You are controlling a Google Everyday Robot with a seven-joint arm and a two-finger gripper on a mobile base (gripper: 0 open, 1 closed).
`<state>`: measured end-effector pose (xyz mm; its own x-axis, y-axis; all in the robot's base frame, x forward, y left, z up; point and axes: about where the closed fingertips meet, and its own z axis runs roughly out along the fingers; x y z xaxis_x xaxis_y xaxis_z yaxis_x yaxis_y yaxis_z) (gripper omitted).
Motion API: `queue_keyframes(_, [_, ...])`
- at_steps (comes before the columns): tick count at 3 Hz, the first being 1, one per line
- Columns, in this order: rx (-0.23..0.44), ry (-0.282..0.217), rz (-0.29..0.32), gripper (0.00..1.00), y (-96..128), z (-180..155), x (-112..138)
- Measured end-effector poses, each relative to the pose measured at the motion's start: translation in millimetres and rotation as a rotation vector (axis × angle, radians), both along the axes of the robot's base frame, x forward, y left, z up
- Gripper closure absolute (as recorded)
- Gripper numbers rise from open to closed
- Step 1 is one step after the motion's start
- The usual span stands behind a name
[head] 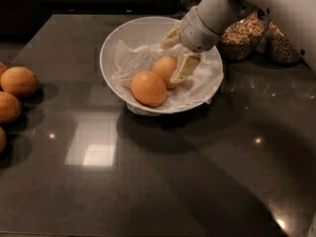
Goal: Pick orange from white bowl
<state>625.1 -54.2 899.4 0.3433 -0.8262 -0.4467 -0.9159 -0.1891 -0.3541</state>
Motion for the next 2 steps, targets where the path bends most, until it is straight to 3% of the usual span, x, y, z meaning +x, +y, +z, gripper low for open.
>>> queue_keyframes(2, [0.000,0.033,0.009,0.39,3.4,-16.1,-3.1])
